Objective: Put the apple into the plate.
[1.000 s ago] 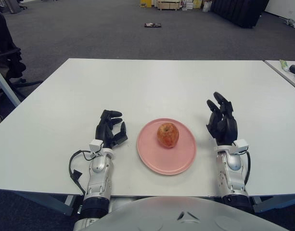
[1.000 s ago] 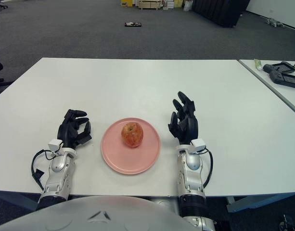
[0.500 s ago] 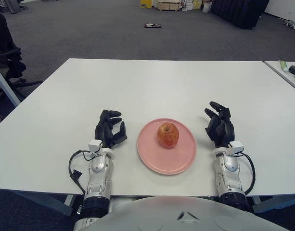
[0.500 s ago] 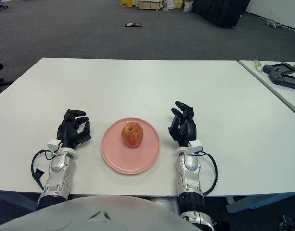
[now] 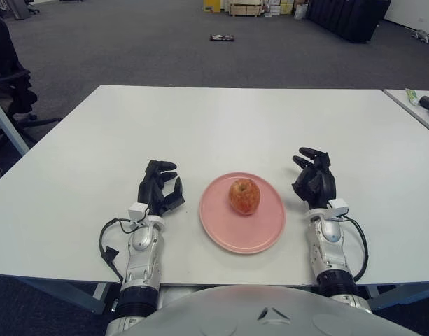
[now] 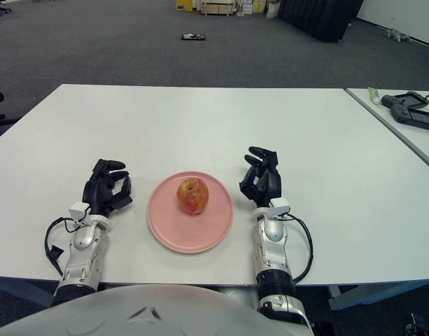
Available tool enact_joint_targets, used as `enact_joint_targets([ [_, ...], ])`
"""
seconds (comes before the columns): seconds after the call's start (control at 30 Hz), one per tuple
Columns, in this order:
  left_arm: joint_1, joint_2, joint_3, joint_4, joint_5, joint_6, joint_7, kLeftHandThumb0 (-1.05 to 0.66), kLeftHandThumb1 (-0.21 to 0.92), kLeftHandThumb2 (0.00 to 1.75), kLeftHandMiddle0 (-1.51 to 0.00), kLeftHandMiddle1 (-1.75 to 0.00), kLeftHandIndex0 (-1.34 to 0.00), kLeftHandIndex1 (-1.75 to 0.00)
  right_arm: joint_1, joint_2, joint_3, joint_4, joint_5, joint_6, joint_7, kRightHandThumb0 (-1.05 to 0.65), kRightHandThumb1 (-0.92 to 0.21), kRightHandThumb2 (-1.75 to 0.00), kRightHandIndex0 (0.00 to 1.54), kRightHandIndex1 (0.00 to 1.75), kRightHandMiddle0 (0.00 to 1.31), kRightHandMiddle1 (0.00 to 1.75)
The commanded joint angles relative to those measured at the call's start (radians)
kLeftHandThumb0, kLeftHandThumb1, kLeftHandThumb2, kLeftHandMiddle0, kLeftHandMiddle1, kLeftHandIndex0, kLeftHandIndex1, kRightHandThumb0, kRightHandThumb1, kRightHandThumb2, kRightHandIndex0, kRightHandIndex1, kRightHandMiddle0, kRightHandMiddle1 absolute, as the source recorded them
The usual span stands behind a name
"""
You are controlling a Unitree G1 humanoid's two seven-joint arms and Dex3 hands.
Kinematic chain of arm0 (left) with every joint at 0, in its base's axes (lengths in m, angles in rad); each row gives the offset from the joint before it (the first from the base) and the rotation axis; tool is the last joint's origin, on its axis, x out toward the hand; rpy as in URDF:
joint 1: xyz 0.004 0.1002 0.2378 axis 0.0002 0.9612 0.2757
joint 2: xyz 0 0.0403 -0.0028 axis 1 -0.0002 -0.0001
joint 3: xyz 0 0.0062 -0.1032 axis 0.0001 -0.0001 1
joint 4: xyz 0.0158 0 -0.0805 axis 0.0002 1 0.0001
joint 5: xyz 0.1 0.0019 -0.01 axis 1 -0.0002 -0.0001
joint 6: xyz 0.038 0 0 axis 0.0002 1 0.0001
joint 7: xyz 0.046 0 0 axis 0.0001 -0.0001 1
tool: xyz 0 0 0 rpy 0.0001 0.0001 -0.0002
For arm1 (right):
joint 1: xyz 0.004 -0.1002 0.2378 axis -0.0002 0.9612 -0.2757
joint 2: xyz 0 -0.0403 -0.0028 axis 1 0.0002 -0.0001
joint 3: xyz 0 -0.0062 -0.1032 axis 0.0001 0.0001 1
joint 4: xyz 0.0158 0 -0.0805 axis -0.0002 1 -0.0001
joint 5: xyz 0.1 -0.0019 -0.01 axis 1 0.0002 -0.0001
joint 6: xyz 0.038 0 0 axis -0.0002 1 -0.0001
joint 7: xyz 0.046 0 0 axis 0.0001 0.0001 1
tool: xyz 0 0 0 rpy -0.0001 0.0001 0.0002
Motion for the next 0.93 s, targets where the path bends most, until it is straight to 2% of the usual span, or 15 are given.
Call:
enact_joint_targets([
  [0.0, 0.026, 0.006, 0.002, 0.030, 0.006, 0.040, 0.008, -0.01, 0.49, 1.09, -0.53, -1.62, -0.30, -1.75, 0.045, 0.027, -0.007, 0.100, -0.002, -0.035, -0.017, -0.36, -0.64, -1.35, 0.29, 1.18, 0.14, 1.48],
  [0.47, 0.030, -0.003, 0.008, 0.020, -0.016, 0.038, -0.004, -0.01, 0.42, 1.16, -0.58, -1.59, -0.36, -1.75, 0.045, 0.035, -0.002, 0.108, -0.043, -0.048, -0.094, -0.37, -0.63, -1.35, 0.37, 1.23, 0.26, 1.50],
  [0.73, 0.033, -0.001, 0.006, 0.012, -0.019, 0.051, -0.004, -0.01, 0.45, 1.13, -0.55, -1.59, -0.35, -1.75, 0.045, 0.035, -0.002, 0.109, -0.037, -0.038, -0.099, -0.35, -0.62, -1.37, 0.41, 1.25, 0.28, 1.51],
  [0.9, 0.034, -0.001, 0.005, 0.008, -0.013, 0.058, 0.004, -0.01, 0.46, 1.11, -0.54, -1.60, -0.33, -1.75, 0.047, 0.039, -0.004, 0.097, -0.039, -0.005, -0.114, -0.34, -0.61, -1.40, 0.43, 1.28, 0.29, 1.54],
])
